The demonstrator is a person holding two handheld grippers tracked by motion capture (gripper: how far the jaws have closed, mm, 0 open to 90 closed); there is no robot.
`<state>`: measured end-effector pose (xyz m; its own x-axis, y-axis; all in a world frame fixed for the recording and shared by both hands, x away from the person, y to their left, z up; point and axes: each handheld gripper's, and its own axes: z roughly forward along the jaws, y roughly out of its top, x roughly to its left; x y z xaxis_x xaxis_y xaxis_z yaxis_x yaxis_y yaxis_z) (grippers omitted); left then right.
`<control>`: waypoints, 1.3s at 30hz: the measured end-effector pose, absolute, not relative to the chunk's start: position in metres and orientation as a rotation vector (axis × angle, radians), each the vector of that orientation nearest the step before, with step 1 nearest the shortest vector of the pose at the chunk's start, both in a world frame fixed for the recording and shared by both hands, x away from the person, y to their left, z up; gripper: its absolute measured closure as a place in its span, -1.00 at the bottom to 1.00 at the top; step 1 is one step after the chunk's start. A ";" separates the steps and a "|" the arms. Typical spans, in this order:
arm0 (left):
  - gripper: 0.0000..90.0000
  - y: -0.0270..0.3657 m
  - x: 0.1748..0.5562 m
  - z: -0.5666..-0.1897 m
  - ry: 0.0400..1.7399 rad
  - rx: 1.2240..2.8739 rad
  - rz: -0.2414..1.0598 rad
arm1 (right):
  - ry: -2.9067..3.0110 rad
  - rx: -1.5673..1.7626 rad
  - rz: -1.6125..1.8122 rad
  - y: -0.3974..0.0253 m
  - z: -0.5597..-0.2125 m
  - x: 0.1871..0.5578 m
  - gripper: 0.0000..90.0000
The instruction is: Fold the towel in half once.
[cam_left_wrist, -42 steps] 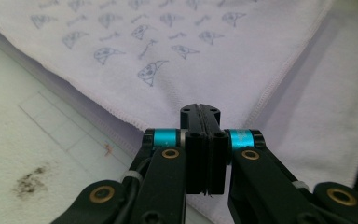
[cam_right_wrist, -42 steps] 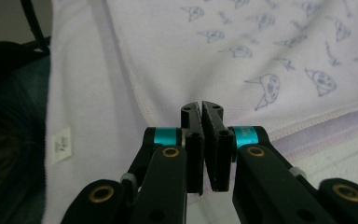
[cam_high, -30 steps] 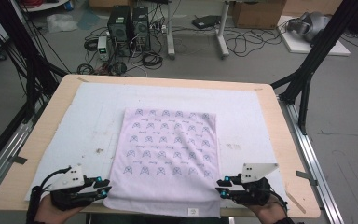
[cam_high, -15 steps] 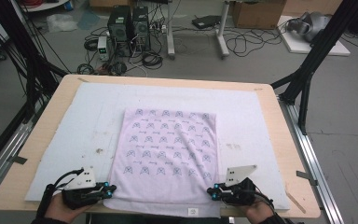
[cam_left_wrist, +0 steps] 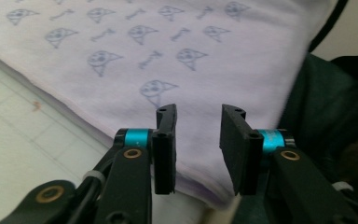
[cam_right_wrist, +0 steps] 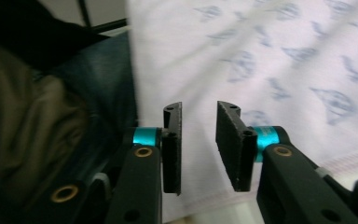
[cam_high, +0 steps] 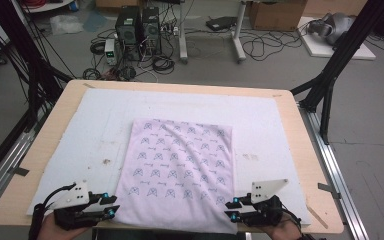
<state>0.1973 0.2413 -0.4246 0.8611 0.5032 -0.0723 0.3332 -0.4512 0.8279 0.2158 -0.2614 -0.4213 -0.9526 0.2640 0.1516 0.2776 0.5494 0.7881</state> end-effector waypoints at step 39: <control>-0.17 0.215 0.280 -0.419 0.763 1.920 0.433 | -2.811 -0.847 -1.558 -0.261 -0.419 0.304 -0.29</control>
